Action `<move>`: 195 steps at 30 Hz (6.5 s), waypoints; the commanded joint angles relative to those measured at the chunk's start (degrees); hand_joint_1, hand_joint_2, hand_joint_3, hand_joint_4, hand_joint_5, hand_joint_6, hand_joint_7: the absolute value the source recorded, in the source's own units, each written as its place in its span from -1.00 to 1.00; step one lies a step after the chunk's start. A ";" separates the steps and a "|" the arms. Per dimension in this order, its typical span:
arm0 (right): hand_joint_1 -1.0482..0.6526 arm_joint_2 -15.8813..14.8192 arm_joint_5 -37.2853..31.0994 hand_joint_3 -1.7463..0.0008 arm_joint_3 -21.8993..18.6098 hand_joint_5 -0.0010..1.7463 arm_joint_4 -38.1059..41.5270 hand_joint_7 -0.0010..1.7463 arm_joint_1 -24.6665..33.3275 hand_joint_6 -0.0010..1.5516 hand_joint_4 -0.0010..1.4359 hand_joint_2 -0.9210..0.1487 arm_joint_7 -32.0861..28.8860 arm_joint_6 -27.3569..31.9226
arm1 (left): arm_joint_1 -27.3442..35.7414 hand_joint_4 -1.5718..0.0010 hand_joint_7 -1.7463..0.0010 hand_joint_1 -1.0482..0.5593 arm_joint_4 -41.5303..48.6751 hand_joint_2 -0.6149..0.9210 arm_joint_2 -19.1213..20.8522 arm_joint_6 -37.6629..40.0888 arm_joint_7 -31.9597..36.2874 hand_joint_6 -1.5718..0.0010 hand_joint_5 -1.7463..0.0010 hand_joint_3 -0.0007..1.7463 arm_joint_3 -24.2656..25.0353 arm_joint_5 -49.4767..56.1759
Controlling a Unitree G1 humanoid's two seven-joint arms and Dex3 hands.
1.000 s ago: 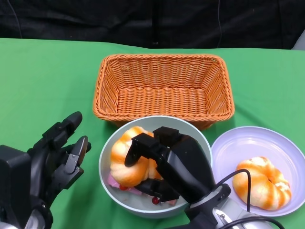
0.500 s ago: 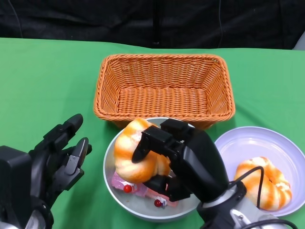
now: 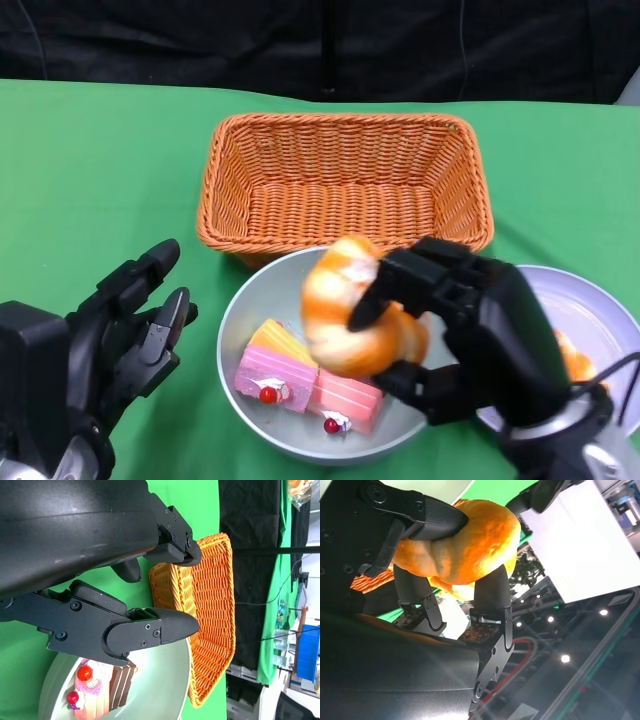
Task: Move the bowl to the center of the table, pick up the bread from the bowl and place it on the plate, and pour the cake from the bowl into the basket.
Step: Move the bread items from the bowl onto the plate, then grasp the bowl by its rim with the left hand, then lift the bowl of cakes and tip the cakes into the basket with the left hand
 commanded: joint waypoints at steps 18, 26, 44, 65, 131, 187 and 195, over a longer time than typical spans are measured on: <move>0.04 -5.99 5.25 -0.93 -16.51 1.00 -1.13 0.87 5.81 0.00 0.38 0.42 5.32 -0.32 | 0.77 1.00 0.89 -0.51 -1.45 1.00 1.43 0.50 -0.72 0.53 -0.40 -0.36 0.39 -0.65; 0.05 -7.88 1.64 -0.88 -18.22 1.00 2.68 0.91 5.22 0.02 0.39 0.38 4.76 2.66 | 1.27 1.00 0.86 -0.50 -2.18 1.00 1.64 0.97 -0.97 0.52 -0.38 -0.35 0.16 -0.65; -0.14 -10.13 -3.80 0.20 -15.53 0.26 2.73 -0.62 3.99 -0.02 -0.15 -0.43 15.52 18.70 | 1.53 1.00 0.84 -0.49 -2.74 1.00 1.96 1.48 -1.01 0.55 -0.36 -0.35 0.24 -0.90; -0.70 -13.29 -12.60 0.61 -13.07 -0.32 -19.41 -0.99 8.80 -0.68 -0.90 -1.00 35.19 34.44 | 1.47 1.00 0.82 -0.48 -2.94 1.00 2.19 1.92 -1.27 0.60 -0.36 -0.34 0.91 -1.52; -0.42 -3.58 2.88 0.69 -18.40 -0.14 -21.52 -0.91 23.68 -0.39 -0.64 -1.00 20.21 20.57 | 9.73 0.69 0.41 -0.32 -12.21 0.87 21.11 -55.66 -0.14 0.37 -0.34 -1.00 -9.80 58.43; -0.41 -3.72 3.76 0.69 -18.63 -0.10 -22.38 -0.92 24.18 -0.35 -0.59 -1.00 20.90 20.61 | -9.31 -0.30 -0.70 -0.01 11.69 0.84 29.25 -51.85 36.30 -0.14 -1.00 -0.96 -30.49 76.38; -0.40 -2.87 4.16 0.70 -19.08 -0.10 -21.91 -0.91 24.10 -0.33 -0.60 -1.00 19.61 19.98 | -3.75 -0.33 -1.00 0.14 4.44 0.23 34.15 -53.52 31.48 -0.06 -1.00 0.31 -24.54 68.57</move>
